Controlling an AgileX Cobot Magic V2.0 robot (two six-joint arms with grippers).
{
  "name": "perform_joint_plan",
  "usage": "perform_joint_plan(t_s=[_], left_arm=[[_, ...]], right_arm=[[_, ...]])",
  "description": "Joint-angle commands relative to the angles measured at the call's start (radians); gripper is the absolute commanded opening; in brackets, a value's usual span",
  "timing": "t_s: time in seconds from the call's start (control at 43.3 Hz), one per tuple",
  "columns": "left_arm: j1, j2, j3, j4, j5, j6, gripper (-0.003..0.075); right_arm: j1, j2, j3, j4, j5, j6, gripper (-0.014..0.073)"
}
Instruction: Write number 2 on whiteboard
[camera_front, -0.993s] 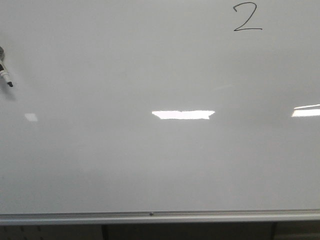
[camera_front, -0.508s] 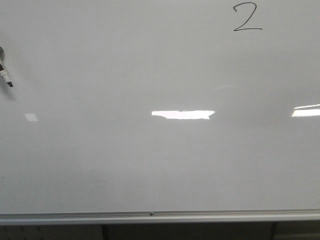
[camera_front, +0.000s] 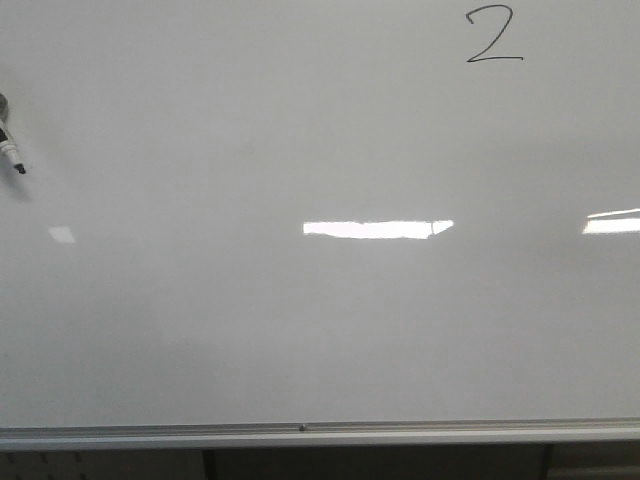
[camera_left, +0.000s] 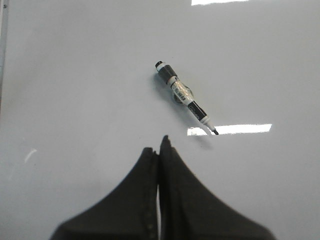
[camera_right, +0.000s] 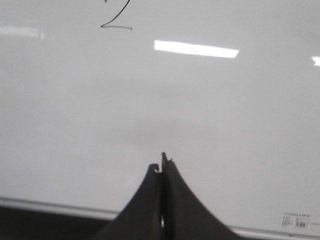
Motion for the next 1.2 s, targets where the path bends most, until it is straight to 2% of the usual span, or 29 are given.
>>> perform_joint_plan(t_s=[0.0, 0.254, 0.393, 0.67, 1.178], left_arm=[[0.003, -0.019, 0.022, -0.01, -0.086, -0.001, -0.002], [0.003, -0.019, 0.022, -0.01, -0.086, -0.001, -0.002], [0.003, -0.019, 0.022, -0.01, -0.086, -0.001, -0.002], [0.003, -0.017, 0.022, -0.01, -0.086, -0.001, -0.002], [0.003, -0.017, 0.022, -0.01, -0.086, -0.001, -0.002]], right_arm=[[-0.045, -0.048, 0.103, 0.002, -0.269, 0.0, -0.0071], [-0.076, -0.169, 0.383, 0.002, -0.584, 0.0, -0.0069], [-0.076, -0.194, 0.482, 0.004, -0.728, 0.0, -0.0069], [-0.076, -0.193, 0.479, 0.088, -0.718, 0.0, -0.0069], [-0.072, -0.193, 0.479, 0.089, -0.717, 0.0, -0.0069]])
